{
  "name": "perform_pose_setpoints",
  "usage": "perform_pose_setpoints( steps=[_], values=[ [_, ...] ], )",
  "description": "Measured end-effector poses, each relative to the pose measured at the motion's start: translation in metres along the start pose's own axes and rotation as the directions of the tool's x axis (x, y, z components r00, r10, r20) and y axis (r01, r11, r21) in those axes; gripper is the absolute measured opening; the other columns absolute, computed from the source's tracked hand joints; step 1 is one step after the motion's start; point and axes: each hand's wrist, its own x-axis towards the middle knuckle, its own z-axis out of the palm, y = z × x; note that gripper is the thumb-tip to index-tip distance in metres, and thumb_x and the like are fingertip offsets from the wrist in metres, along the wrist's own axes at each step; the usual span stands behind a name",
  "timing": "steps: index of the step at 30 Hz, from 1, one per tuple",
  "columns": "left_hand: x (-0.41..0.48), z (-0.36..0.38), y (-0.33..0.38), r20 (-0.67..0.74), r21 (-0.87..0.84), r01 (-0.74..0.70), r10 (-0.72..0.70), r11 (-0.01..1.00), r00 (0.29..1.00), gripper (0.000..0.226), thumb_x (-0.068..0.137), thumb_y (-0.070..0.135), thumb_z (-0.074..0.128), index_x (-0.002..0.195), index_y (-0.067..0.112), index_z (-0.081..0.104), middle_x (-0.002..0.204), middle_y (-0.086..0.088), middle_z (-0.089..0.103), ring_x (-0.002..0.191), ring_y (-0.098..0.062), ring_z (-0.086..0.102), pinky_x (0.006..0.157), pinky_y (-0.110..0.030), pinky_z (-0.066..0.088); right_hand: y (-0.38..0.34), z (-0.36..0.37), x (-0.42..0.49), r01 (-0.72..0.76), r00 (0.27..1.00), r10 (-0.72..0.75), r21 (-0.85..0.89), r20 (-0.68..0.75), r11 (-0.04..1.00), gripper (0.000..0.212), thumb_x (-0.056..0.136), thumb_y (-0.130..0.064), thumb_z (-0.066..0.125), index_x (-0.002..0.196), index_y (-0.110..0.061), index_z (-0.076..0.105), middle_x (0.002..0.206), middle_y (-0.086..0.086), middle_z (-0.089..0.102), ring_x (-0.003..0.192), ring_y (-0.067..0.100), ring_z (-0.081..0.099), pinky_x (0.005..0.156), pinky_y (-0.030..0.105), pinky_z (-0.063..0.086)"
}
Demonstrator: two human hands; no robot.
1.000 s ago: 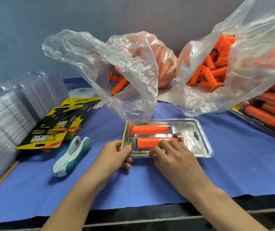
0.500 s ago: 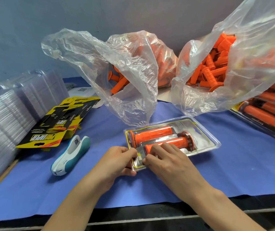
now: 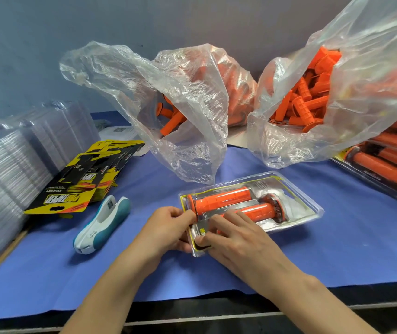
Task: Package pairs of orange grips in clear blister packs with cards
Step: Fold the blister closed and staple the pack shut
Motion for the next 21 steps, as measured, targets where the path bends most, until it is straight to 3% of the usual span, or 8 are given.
perform_pose_setpoints(
  steps=[4, 8, 13, 16, 18, 21],
  values=[
    [0.005, -0.004, 0.001, 0.069, -0.019, 0.029, -0.027, 0.999, 0.997, 0.019, 0.092, 0.013, 0.053, 0.085, 0.001, 0.065, 0.067, -0.012, 0.068, 0.056, -0.02, 0.064, 0.056, -0.028, 0.056, 0.001, -0.005, 0.0, 0.019, 1.0, -0.019, 0.037, -0.003, 0.999, 0.009, 0.085, -0.016, 0.072, 0.087, -0.024, 0.072, 0.083, -0.003, 0.061, 0.071, 0.02, 0.055, 0.067, 0.031, 0.05],
    [0.01, -0.011, 0.002, 0.025, 0.022, 0.041, -0.042, 0.999, 0.999, 0.038, 0.098, 0.027, 0.052, 0.072, 0.004, 0.068, 0.06, -0.012, 0.065, 0.046, -0.016, 0.059, 0.043, -0.021, 0.047, -0.001, -0.008, -0.001, 0.028, 0.998, -0.023, 0.083, -0.051, 0.996, 0.009, 0.088, -0.016, 0.066, 0.084, -0.022, 0.071, 0.084, -0.002, 0.061, 0.07, 0.021, 0.054, 0.067, 0.028, 0.047],
    [0.009, -0.02, 0.001, 0.116, -0.022, 0.027, -0.024, 0.999, 0.993, 0.026, 0.095, 0.025, 0.057, 0.081, 0.01, 0.073, 0.076, -0.012, 0.071, 0.057, -0.015, 0.062, 0.051, -0.021, 0.051, -0.001, -0.009, -0.004, 0.049, 0.998, -0.05, 0.031, 0.039, 0.998, 0.005, 0.088, -0.02, 0.065, 0.09, -0.024, 0.067, 0.089, -0.003, 0.059, 0.075, 0.02, 0.054, 0.07, 0.032, 0.049],
    [0.011, -0.02, 0.002, 0.134, -0.054, 0.021, -0.014, 0.998, 0.991, 0.023, 0.094, 0.022, 0.058, 0.083, 0.01, 0.074, 0.082, -0.013, 0.072, 0.066, -0.017, 0.062, 0.056, -0.022, 0.054, -0.003, -0.008, -0.005, 0.05, 0.992, -0.048, -0.016, 0.116, 0.999, 0.013, 0.082, -0.023, 0.067, 0.095, -0.024, 0.064, 0.093, -0.004, 0.057, 0.08, 0.02, 0.055, 0.072, 0.034, 0.05],
    [0.011, -0.018, 0.002, 0.112, -0.058, 0.036, -0.029, 0.998, 0.993, 0.025, 0.093, 0.023, 0.057, 0.083, 0.007, 0.074, 0.08, -0.015, 0.071, 0.065, -0.017, 0.063, 0.056, -0.021, 0.053, -0.005, -0.006, -0.003, 0.029, 0.991, -0.022, -0.05, 0.13, 0.998, 0.016, 0.082, -0.028, 0.062, 0.098, -0.024, 0.063, 0.095, -0.003, 0.057, 0.082, 0.021, 0.056, 0.073, 0.035, 0.049],
    [0.011, -0.016, 0.003, 0.061, -0.022, 0.042, -0.041, 0.999, 0.997, 0.034, 0.091, 0.021, 0.054, 0.068, 0.01, 0.077, 0.068, -0.011, 0.068, 0.055, -0.013, 0.062, 0.05, -0.019, 0.05, -0.009, -0.004, 0.0, -0.064, 0.994, 0.072, -0.096, 0.084, 0.993, 0.019, 0.085, -0.031, 0.055, 0.099, -0.024, 0.066, 0.095, -0.002, 0.059, 0.078, 0.021, 0.055, 0.069, 0.035, 0.047]
  ],
)
